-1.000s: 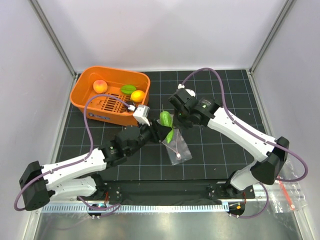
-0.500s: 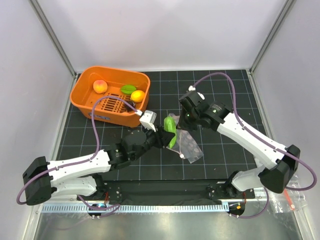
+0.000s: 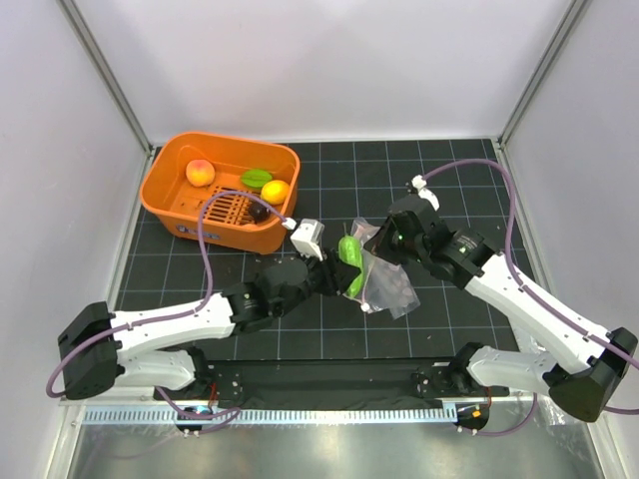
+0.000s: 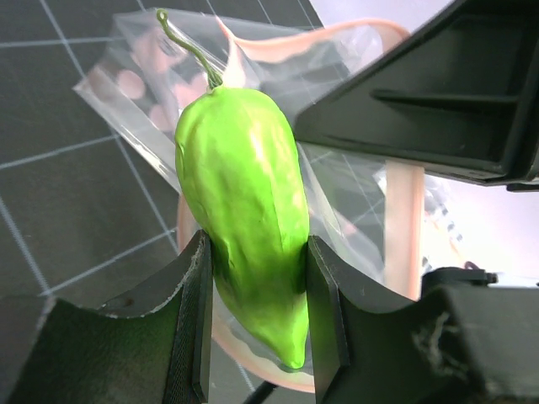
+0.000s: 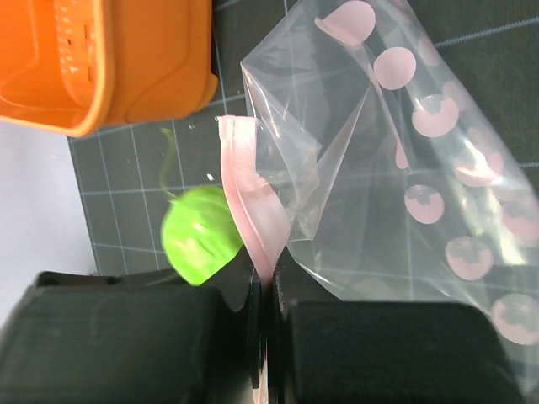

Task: Place the food in the zip-top bag and seal the zipper
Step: Place the fake vegetable in the zipper food storage bag.

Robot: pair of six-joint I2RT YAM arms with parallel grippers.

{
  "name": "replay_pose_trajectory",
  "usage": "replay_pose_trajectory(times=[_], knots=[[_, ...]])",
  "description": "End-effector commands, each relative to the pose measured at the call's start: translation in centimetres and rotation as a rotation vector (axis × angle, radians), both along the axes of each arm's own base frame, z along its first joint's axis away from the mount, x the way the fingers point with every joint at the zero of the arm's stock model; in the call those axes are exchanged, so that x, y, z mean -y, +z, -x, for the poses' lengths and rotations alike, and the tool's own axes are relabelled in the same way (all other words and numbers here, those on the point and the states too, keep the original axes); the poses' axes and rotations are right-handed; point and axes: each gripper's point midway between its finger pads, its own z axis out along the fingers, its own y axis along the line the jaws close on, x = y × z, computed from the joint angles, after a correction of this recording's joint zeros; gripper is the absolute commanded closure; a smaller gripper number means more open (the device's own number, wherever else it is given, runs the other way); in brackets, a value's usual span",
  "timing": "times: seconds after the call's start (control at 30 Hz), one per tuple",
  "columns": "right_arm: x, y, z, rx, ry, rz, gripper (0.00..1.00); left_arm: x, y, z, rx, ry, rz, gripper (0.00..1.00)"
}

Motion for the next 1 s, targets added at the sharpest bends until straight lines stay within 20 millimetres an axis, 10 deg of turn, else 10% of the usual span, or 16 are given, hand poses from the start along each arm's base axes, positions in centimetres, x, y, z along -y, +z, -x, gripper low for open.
replay_pose_trajectory(times=[0.0,0.3,0.97], knots=[[0.1,2.0,-1.6,0.086,-0.06,-0.052,0.99,1.7,1.9,0.5,-0.014,-0.046,0.057,0.79],[1.0,0.7,-1.3,0.077,-0.087,-0.034,0.99,1.8,2.9,0.4,-0.04,-0.035,-0.008,0.26],[1.5,0.1,-2.0,0.097,-0.089,-0.023,0.99,-4.3,2.7,-0.5,-0.144,0.168,-0.209,0.2]])
